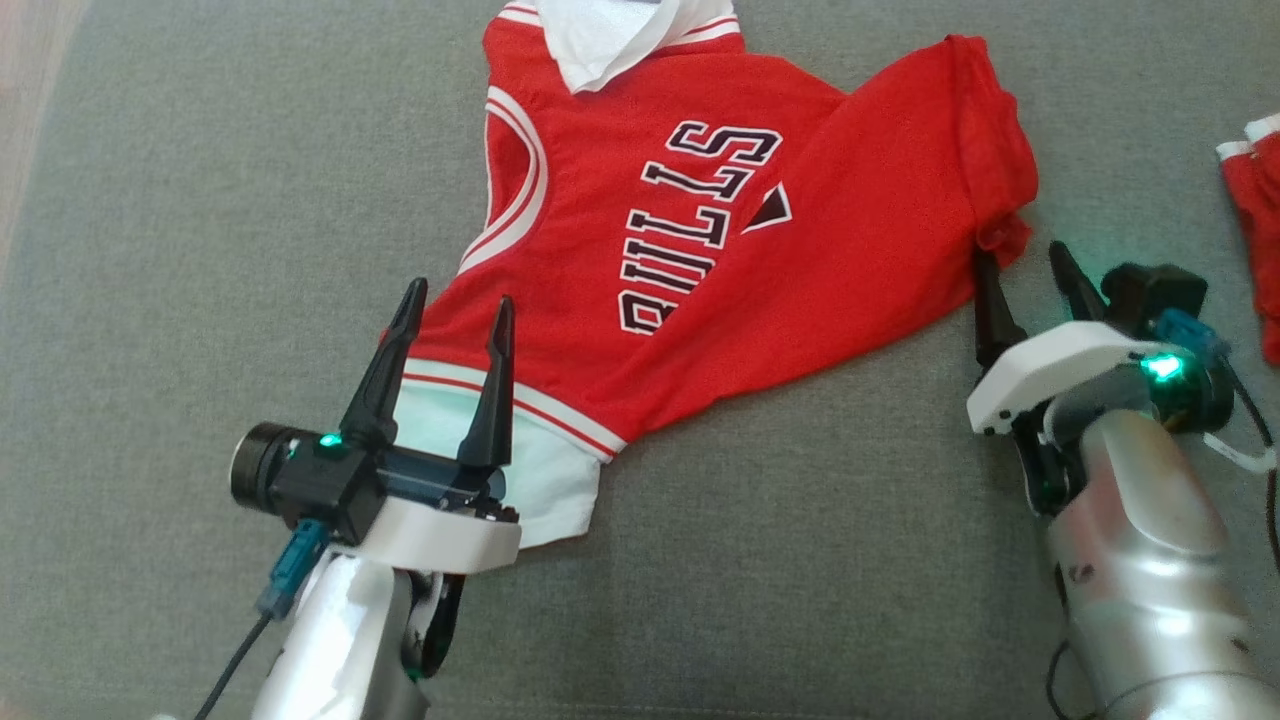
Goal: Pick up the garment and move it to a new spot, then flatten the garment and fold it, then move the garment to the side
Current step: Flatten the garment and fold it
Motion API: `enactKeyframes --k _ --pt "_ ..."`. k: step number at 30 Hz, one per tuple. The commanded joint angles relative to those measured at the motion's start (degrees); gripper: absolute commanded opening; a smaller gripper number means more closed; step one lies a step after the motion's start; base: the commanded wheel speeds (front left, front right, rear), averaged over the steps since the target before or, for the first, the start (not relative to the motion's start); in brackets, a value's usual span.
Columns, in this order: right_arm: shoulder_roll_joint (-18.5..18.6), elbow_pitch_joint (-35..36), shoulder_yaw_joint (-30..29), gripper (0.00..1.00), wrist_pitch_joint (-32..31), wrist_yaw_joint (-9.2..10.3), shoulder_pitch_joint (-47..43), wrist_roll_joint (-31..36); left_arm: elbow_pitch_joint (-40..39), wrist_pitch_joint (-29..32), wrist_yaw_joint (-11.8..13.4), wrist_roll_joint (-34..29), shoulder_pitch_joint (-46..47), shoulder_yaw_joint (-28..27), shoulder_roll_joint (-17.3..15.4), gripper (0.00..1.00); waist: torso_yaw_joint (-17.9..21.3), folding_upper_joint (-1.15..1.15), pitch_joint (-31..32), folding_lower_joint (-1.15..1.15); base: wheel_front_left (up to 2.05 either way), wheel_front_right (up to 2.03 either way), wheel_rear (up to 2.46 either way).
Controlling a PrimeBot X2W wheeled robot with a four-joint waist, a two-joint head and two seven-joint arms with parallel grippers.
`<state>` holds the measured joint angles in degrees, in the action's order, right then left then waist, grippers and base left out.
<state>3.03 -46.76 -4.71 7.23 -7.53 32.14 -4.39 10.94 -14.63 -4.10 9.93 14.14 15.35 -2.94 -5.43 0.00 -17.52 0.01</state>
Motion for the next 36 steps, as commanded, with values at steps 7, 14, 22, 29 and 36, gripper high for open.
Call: enactKeyframes --k 7,14,22,29,36 --pt "-0.15 -4.25 2.68 0.00 2.79 0.04 3.71 2.00 -1.05 -0.37 0.22 -0.66 2.23 -1.17 -0.04 1.00 0.10 0.00 0.21 -0.01 0.00 0.00 0.00" --pt "-0.15 -4.30 0.75 0.00 5.60 0.04 1.86 1.17 -0.59 -0.37 0.49 -0.41 0.68 -2.01 -0.02 1.00 2.91 0.00 3.95 -0.01 0.00 0.00 0.00" --pt "-0.15 0.86 -3.49 0.00 5.39 0.04 -3.42 0.75 -0.98 -0.37 0.94 -0.44 -2.26 -3.55 -0.21 1.00 7.99 0.00 7.69 -0.01 0.00 0.00 0.00" --pt "-0.15 8.44 -6.70 0.00 0.97 0.04 -9.20 -0.28 -1.04 -0.37 1.41 -0.77 -2.99 -3.92 -0.22 1.00 10.49 0.00 9.16 -0.01 0.00 0.00 0.00" --pt "-0.15 20.75 -5.84 1.00 -4.26 0.04 -16.76 -2.09 -0.71 -0.37 1.08 -0.73 -3.25 -3.58 -0.15 1.00 10.74 0.00 9.92 -0.01 0.00 0.00 0.00"
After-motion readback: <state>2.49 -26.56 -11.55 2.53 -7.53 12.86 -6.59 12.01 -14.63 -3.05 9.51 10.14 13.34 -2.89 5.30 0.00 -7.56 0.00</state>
